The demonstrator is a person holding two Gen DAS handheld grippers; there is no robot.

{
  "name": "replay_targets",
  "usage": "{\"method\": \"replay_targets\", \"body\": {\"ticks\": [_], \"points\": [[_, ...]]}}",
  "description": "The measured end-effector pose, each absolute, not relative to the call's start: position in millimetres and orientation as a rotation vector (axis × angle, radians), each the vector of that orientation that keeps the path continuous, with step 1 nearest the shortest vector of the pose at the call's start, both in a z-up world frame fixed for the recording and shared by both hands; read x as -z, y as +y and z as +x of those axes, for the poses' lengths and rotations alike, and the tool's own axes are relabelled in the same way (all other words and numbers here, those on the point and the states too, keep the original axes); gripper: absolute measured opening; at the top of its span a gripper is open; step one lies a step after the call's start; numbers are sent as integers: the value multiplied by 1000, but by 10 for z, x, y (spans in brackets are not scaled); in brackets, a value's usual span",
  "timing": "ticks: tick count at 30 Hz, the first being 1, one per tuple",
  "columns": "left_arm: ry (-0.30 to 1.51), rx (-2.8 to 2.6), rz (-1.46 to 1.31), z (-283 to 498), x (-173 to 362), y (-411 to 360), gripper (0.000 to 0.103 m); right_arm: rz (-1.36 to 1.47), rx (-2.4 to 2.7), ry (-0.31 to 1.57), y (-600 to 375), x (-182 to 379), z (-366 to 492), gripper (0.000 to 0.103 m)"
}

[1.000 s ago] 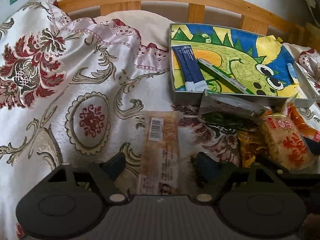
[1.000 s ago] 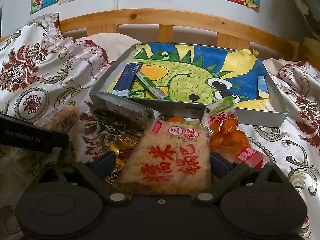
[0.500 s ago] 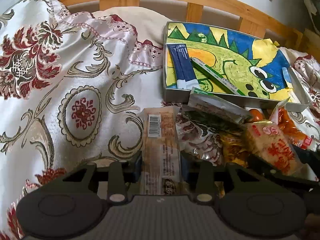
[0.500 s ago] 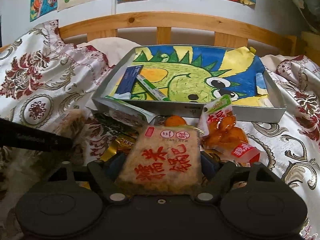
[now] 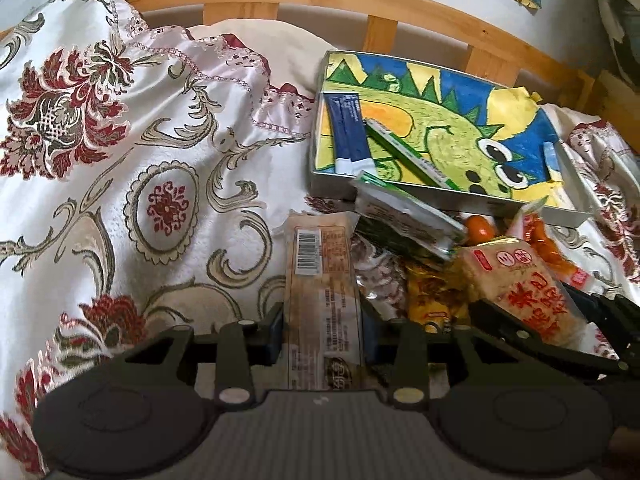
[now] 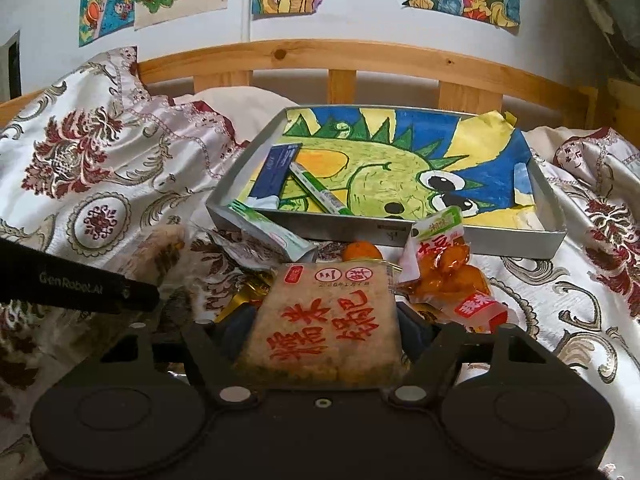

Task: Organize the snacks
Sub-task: 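Lift both packets into the dinosaur tin tray and open both tools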

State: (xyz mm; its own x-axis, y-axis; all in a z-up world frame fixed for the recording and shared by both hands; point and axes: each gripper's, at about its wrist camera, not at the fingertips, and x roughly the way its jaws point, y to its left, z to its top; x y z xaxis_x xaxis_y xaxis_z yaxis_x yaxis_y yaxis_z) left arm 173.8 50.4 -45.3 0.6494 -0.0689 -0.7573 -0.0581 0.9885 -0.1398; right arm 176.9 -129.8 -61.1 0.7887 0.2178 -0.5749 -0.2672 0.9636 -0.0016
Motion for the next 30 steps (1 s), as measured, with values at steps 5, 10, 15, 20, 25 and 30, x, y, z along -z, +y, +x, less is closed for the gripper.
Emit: {"method": "replay_targets", "body": {"ticks": [5, 10, 15, 20, 25, 30], "points": [[854, 23, -164, 1675, 399, 433, 42, -86, -262, 601, -1342, 539, 1717, 75], [830, 33, -172, 1648, 302, 393, 42, -76, -255, 590, -1404, 467, 1662, 75], [809, 42, -178, 1594, 204, 392, 42, -56, -272, 579, -1422, 383, 1613, 75], [793, 52, -159, 1550, 117, 413, 42, -44, -287, 553, -1407, 276, 1554, 75], [767, 58, -160, 1565, 30, 426, 42, 3, -305, 524, -1439, 180, 1504, 75], [712, 68, -196, 1658, -92, 444, 42, 34, -307, 480, -1486, 81, 1477, 75]]}}
